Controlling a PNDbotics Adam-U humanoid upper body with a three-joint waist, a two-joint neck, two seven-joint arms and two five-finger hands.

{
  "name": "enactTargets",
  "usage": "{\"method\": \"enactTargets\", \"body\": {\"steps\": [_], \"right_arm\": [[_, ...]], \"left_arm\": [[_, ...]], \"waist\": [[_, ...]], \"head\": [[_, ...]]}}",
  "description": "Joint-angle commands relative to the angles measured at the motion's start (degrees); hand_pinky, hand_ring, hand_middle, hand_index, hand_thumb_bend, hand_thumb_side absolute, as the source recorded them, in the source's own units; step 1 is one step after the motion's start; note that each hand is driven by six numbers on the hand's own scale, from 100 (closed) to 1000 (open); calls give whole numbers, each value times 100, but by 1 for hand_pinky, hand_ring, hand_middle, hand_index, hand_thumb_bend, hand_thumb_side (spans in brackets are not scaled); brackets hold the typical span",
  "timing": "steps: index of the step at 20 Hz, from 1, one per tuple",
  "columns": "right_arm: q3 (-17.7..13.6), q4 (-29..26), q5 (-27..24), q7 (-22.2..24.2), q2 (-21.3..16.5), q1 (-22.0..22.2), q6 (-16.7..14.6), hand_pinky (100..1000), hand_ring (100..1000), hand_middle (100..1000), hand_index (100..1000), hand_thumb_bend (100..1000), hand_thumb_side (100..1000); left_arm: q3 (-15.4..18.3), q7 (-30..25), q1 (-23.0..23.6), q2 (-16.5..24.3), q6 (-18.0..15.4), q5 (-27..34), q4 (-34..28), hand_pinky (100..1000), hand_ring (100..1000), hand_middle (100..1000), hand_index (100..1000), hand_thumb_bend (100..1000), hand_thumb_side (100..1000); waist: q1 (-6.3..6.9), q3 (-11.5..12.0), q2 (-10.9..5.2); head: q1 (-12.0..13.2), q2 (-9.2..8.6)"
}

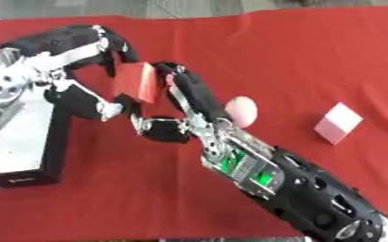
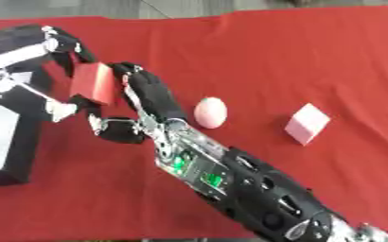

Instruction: Pick up the objects with one hand, pass them to the other hand, and then place them into the box on the other side of the table.

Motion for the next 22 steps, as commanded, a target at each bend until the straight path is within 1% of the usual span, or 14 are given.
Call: {"method": "enactTargets", "body": {"steps": [1,5,8,11,15,18,22], "right_arm": [[62,-161,-49,-90,-7,-58,-32,709,694,715,709,100,181],[80,-172,-85,-80,-13,-51,-83,714,714,727,744,100,296],[73,-154,-63,-11,-18,-39,-64,732,752,759,801,100,428],[67,-137,41,52,-20,-35,17,746,778,785,861,100,503],[60,-113,266,174,-33,-32,150,757,797,805,898,100,508],[60,-126,429,292,-36,-31,213,759,797,807,906,100,478],[50,-155,582,411,-56,-28,240,760,794,805,908,100,414]], "left_arm": [[69,147,-131,-13,-84,-105,-23,693,537,343,410,100,100],[51,202,-125,-31,-118,-161,28,681,514,316,377,100,100],[39,178,-121,-12,-109,-146,3,678,506,305,364,100,100],[39,120,-116,19,-88,-139,-41,675,498,294,353,100,100],[55,45,-83,79,-63,-168,-62,668,485,280,342,100,100],[66,2,-61,106,-34,-194,-48,658,475,271,335,100,100],[68,-78,-45,132,-18,-248,-27,653,464,248,321,100,100]], "waist": [[9,-7,-84],[12,-22,-80],[16,-25,-79],[17,-27,-83],[17,-28,-86],[19,-24,-82],[16,-25,-77]], "head": [[20,-51],[22,-53],[14,-58],[13,-66],[17,-81],[21,-90],[32,-81]]}}
